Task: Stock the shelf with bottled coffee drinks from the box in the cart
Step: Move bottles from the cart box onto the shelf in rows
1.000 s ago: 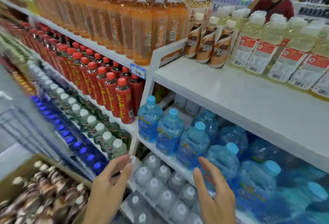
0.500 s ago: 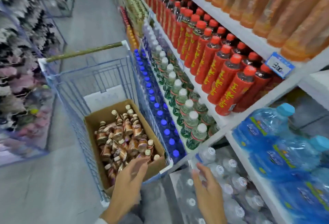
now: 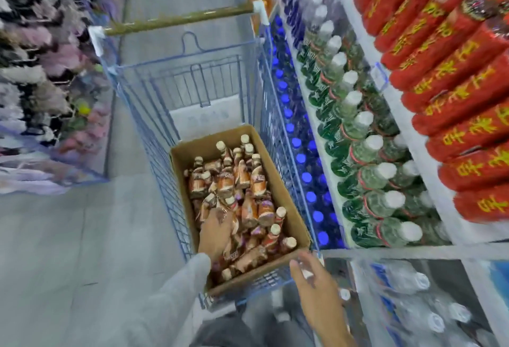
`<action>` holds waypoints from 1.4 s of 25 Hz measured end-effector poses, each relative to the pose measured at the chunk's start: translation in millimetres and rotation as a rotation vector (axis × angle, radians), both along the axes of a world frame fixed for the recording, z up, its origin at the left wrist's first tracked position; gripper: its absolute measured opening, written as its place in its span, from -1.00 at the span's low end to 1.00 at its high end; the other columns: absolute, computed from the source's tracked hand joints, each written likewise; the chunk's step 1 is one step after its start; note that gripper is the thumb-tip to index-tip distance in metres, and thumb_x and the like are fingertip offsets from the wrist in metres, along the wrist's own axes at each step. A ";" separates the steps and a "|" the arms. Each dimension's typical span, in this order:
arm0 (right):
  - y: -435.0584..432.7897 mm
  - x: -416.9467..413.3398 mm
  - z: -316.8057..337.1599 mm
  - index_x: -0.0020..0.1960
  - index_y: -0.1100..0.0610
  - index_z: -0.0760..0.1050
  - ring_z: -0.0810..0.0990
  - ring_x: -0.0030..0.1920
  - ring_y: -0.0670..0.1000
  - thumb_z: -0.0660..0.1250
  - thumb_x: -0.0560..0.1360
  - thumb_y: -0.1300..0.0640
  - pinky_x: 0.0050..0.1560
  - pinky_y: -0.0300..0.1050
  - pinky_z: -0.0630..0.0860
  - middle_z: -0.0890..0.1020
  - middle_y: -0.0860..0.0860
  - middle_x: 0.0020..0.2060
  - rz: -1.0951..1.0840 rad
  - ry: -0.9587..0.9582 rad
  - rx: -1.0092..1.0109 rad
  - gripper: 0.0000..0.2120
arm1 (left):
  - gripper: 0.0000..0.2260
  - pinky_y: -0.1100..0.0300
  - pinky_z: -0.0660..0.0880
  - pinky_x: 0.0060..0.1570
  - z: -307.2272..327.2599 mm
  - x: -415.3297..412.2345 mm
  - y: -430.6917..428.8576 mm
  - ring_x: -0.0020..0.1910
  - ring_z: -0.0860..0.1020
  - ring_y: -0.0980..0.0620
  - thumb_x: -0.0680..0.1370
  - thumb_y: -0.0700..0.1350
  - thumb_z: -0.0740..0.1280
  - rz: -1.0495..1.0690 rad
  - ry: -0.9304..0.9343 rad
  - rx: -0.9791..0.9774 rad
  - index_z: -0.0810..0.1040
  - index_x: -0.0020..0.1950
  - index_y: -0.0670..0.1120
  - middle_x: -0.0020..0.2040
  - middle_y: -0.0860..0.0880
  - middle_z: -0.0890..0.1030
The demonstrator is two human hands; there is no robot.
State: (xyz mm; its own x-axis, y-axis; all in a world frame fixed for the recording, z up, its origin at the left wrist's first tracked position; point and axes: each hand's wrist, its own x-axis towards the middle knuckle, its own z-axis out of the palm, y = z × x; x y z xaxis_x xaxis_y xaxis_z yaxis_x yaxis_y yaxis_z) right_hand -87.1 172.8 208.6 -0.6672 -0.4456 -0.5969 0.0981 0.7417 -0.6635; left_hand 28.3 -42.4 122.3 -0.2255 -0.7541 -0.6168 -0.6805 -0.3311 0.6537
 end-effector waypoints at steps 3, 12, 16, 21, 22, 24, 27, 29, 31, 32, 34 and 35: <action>-14.7 5.8 -12.1 0.14 -0.33 0.52 0.57 0.19 -0.14 0.39 0.54 -0.15 0.17 -0.12 0.51 0.64 -0.17 0.16 -0.017 -0.030 0.065 -0.81 | -0.52 -0.04 0.41 0.37 -31.7 -33.7 -48.8 0.41 0.47 -0.24 0.66 0.09 0.28 -0.035 -0.100 -0.028 0.40 0.50 -0.16 0.44 -0.20 0.51; -53.9 -24.7 -52.2 0.25 -0.32 0.51 0.53 0.24 -0.18 0.36 0.54 -0.20 0.33 -0.05 0.48 0.57 -0.29 0.24 0.059 -0.101 0.182 -0.72 | -0.36 -0.14 0.24 0.48 -128.8 -98.4 -120.8 0.55 0.22 -0.31 0.70 0.11 0.20 -0.234 -0.455 -0.009 0.12 0.61 -0.26 0.60 -0.29 0.18; -108.0 -54.6 -60.0 0.40 -0.19 0.44 0.49 0.30 -0.15 0.25 0.62 -0.21 0.33 -0.05 0.47 0.53 -0.23 0.30 0.209 -0.070 0.158 -0.63 | -0.52 -0.17 0.34 0.46 -110.8 -79.7 -117.0 0.44 0.41 -0.26 0.69 0.09 0.22 -0.136 -0.203 0.046 0.36 0.52 -0.16 0.50 -0.26 0.41; -199.0 -78.5 -122.6 0.40 -0.01 0.42 0.57 0.15 0.00 0.24 0.64 -0.11 0.03 -0.11 0.53 0.59 -0.01 0.25 0.247 0.001 0.240 -0.63 | -0.47 0.16 0.61 0.09 -46.5 -6.3 -57.6 0.19 0.61 0.15 0.54 0.16 0.46 0.252 0.174 0.170 0.37 0.46 0.16 0.35 0.03 0.57; -216.0 -80.7 -140.3 0.39 0.06 0.43 0.59 0.19 0.09 0.26 0.63 -0.08 0.14 0.00 0.54 0.60 0.06 0.26 0.221 -0.021 0.251 -0.62 | -0.46 0.25 0.62 -0.04 -35.1 6.4 -44.9 0.10 0.65 0.19 0.49 0.17 0.51 0.319 0.206 0.208 0.40 0.41 0.19 0.29 0.07 0.60; -245.3 -83.1 -173.1 0.42 0.19 0.37 0.52 0.31 0.23 0.30 0.61 -0.03 0.33 0.11 0.45 0.54 0.19 0.35 0.176 -0.052 0.283 -0.53 | -0.40 0.13 0.66 -0.02 -15.4 29.7 -25.0 0.07 0.67 0.14 0.38 0.16 0.57 0.440 0.196 0.279 0.46 0.37 0.15 0.21 0.08 0.65; -269.5 -85.6 -209.5 0.52 0.25 0.19 0.41 0.42 0.27 0.35 0.57 0.04 0.43 0.17 0.35 0.40 0.25 0.45 0.111 -0.084 0.318 -0.36 | -0.42 0.12 0.69 -0.13 -1.0 62.5 -6.6 -0.01 0.72 0.05 0.36 -0.05 0.60 0.552 0.217 0.318 0.54 0.36 0.04 0.04 0.07 0.74; -273.2 -86.4 -223.1 0.53 0.26 0.15 0.40 0.43 0.29 0.39 0.56 0.06 0.44 0.16 0.34 0.35 0.27 0.47 0.074 -0.079 0.325 -0.31 | -0.46 0.26 0.64 -0.30 5.3 76.8 -2.5 0.00 0.72 -0.05 0.41 -0.22 0.58 0.565 0.215 0.325 0.56 0.36 -0.02 0.02 -0.02 0.75; -270.6 -87.9 -230.3 0.51 0.26 0.19 0.42 0.40 0.29 0.43 0.54 0.04 0.40 0.11 0.37 0.37 0.27 0.45 0.070 -0.065 0.343 -0.31 | -0.47 0.25 0.63 -0.32 7.0 86.2 -2.4 0.09 0.66 -0.16 0.43 -0.27 0.56 0.554 0.191 0.318 0.56 0.38 -0.08 0.12 -0.13 0.70; -268.4 -90.0 -227.5 0.50 0.27 0.22 0.45 0.38 0.29 0.45 0.53 0.03 0.36 0.09 0.38 0.40 0.27 0.43 0.064 -0.088 0.346 -0.31 | -0.47 0.22 0.63 -0.28 8.3 88.4 -2.9 0.12 0.64 -0.17 0.44 -0.26 0.55 0.531 0.176 0.304 0.54 0.39 -0.08 0.17 -0.14 0.68; -259.5 -89.8 -210.5 0.46 0.28 0.29 0.52 0.30 0.26 0.49 0.50 0.05 0.26 0.04 0.44 0.49 0.25 0.36 0.016 -0.202 0.295 -0.33 | -0.50 0.14 0.63 -0.18 11.7 90.1 -4.2 0.15 0.62 -0.17 0.46 -0.21 0.55 0.475 0.185 0.266 0.53 0.38 -0.05 0.23 -0.12 0.64; -250.7 -87.7 -195.8 0.44 0.29 0.32 0.56 0.26 0.24 0.51 0.49 0.04 0.20 0.01 0.47 0.54 0.23 0.32 -0.018 -0.260 0.245 -0.34 | -0.51 0.11 0.63 -0.16 16.3 88.6 -4.7 0.15 0.62 -0.16 0.46 -0.20 0.55 0.454 0.210 0.253 0.53 0.36 -0.03 0.24 -0.10 0.63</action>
